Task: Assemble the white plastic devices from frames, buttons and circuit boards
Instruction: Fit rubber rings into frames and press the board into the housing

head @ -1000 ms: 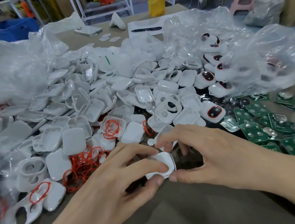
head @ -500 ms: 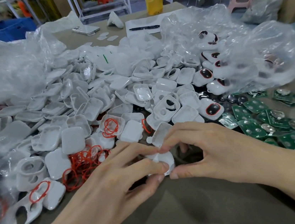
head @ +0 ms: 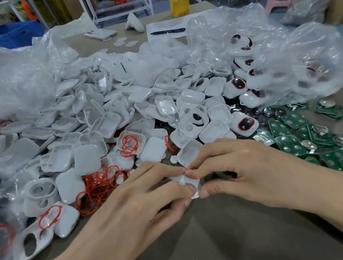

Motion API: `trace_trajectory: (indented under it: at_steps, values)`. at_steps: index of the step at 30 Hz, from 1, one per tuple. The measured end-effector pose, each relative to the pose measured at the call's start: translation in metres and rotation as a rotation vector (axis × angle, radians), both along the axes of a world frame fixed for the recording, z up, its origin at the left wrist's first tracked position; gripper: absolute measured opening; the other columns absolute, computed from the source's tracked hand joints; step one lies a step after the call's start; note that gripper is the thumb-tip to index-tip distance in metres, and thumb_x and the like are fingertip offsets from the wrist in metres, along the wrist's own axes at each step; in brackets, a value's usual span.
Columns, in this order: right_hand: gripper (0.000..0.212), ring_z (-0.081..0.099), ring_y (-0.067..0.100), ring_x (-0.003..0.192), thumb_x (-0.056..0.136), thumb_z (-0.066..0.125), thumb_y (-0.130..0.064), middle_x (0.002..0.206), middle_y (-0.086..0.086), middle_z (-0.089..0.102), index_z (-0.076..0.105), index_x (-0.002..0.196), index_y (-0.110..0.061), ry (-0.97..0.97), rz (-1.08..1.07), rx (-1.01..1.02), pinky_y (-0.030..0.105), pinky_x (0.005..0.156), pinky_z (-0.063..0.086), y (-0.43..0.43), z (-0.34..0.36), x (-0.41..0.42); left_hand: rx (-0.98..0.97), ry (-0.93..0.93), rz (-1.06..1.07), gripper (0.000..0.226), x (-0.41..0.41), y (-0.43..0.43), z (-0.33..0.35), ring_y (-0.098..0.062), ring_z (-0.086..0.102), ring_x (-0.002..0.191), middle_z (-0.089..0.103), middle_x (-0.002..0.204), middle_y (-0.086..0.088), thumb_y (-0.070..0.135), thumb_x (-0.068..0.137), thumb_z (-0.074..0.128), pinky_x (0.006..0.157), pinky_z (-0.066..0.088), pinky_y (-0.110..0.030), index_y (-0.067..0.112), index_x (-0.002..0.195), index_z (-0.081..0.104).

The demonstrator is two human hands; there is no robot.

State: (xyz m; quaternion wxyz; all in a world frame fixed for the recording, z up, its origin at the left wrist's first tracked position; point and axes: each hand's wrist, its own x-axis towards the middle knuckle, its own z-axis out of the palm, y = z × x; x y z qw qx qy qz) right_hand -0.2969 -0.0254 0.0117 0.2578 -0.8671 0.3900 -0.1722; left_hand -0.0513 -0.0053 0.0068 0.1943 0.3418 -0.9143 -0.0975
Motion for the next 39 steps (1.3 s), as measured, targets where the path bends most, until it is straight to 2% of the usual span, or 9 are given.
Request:
trace_trajectory:
  at_steps: [5, 12, 17, 22, 25, 30, 34, 37, 39]
  values:
    - [0.026, 0.056, -0.001, 0.108, 0.092, 0.065, -0.046, 0.117, -0.024, 0.062, 0.074, 0.113, -0.032, 0.023, -0.002, -0.049, 0.027, 0.09, 0.048, 0.002, -0.001, 0.0, 0.024, -0.018, 0.023, 0.016, 0.0, 0.001, -0.001, -0.002, 0.053, 0.119, 0.059, 0.125, 0.011, 0.036, 0.101, 0.055, 0.095, 0.044, -0.022, 0.03, 0.105, 0.069]
    - [0.018, 0.054, -0.009, 0.111, 0.095, 0.064, -0.04, 0.116, -0.031, 0.06, 0.075, 0.108, -0.037, -0.058, -0.026, 0.028, 0.007, 0.092, 0.037, -0.002, -0.004, -0.001, 0.083, 0.015, 0.052, 0.019, 0.0, 0.004, 0.0, -0.001, 0.052, 0.117, 0.052, 0.124, 0.02, 0.044, 0.101, 0.051, 0.096, 0.038, -0.013, 0.038, 0.107, 0.068]
    - [0.015, 0.057, -0.008, 0.11, 0.089, 0.067, -0.043, 0.11, -0.034, 0.061, 0.071, 0.104, -0.04, -0.096, -0.062, 0.079, 0.015, 0.09, 0.043, -0.004, -0.003, 0.004, 0.109, 0.044, 0.069, 0.015, -0.002, 0.005, -0.002, -0.002, 0.053, 0.117, 0.05, 0.124, 0.023, 0.045, 0.1, 0.051, 0.098, 0.033, -0.008, 0.041, 0.105, 0.065]
    - [0.008, 0.054, -0.007, 0.106, 0.092, 0.068, -0.034, 0.11, -0.033, 0.055, 0.067, 0.098, -0.039, 0.001, -0.065, 0.052, 0.025, 0.091, 0.045, -0.003, 0.002, 0.008, 0.155, 0.096, 0.092, 0.008, -0.004, 0.007, -0.001, -0.004, 0.055, 0.114, 0.052, 0.121, 0.025, 0.041, 0.098, 0.059, 0.094, 0.037, -0.011, 0.043, 0.101, 0.066]
    - [0.018, 0.051, -0.003, 0.103, 0.094, 0.066, -0.03, 0.11, -0.028, 0.049, 0.053, 0.093, -0.043, 0.048, -0.054, 0.049, 0.032, 0.088, 0.046, 0.001, 0.008, 0.013, 0.17, 0.109, 0.107, 0.009, -0.005, 0.007, 0.0, -0.005, 0.056, 0.111, 0.055, 0.12, 0.022, 0.043, 0.098, 0.058, 0.093, 0.037, -0.011, 0.042, 0.097, 0.067]
    - [0.024, 0.046, 0.005, 0.097, 0.097, 0.059, -0.014, 0.109, -0.019, 0.045, 0.042, 0.105, -0.03, 0.212, -0.02, -0.003, 0.03, 0.084, 0.042, 0.006, 0.021, 0.023, 0.171, 0.113, 0.125, 0.018, -0.007, 0.008, -0.001, -0.005, 0.057, 0.109, 0.057, 0.117, 0.019, 0.044, 0.094, 0.055, 0.092, 0.038, -0.011, 0.035, 0.093, 0.071]
    - [0.033, 0.039, 0.007, 0.087, 0.096, 0.053, -0.01, 0.105, -0.013, 0.038, 0.028, 0.102, -0.032, 0.363, 0.001, -0.056, 0.029, 0.07, 0.036, 0.008, 0.03, 0.031, 0.145, 0.135, 0.116, 0.017, -0.008, 0.008, -0.003, -0.008, 0.059, 0.104, 0.056, 0.114, 0.019, 0.041, 0.094, 0.057, 0.089, 0.041, -0.015, 0.031, 0.093, 0.071]
    - [0.032, 0.04, 0.007, 0.085, 0.095, 0.055, -0.009, 0.104, -0.013, 0.038, 0.032, 0.105, -0.029, 0.394, 0.018, -0.065, 0.029, 0.068, 0.034, 0.006, 0.029, 0.031, 0.13, 0.128, 0.11, 0.019, -0.008, 0.009, -0.004, -0.007, 0.057, 0.103, 0.057, 0.114, 0.018, 0.041, 0.095, 0.057, 0.09, 0.039, -0.013, 0.029, 0.094, 0.072]
    - [0.026, 0.043, 0.006, 0.088, 0.096, 0.056, -0.011, 0.107, -0.013, 0.042, 0.04, 0.107, -0.028, 0.319, -0.004, -0.015, 0.029, 0.074, 0.037, 0.007, 0.026, 0.027, 0.131, 0.127, 0.113, 0.018, -0.007, 0.009, -0.005, -0.004, 0.054, 0.106, 0.056, 0.116, 0.018, 0.042, 0.095, 0.056, 0.091, 0.036, -0.01, 0.031, 0.096, 0.071]
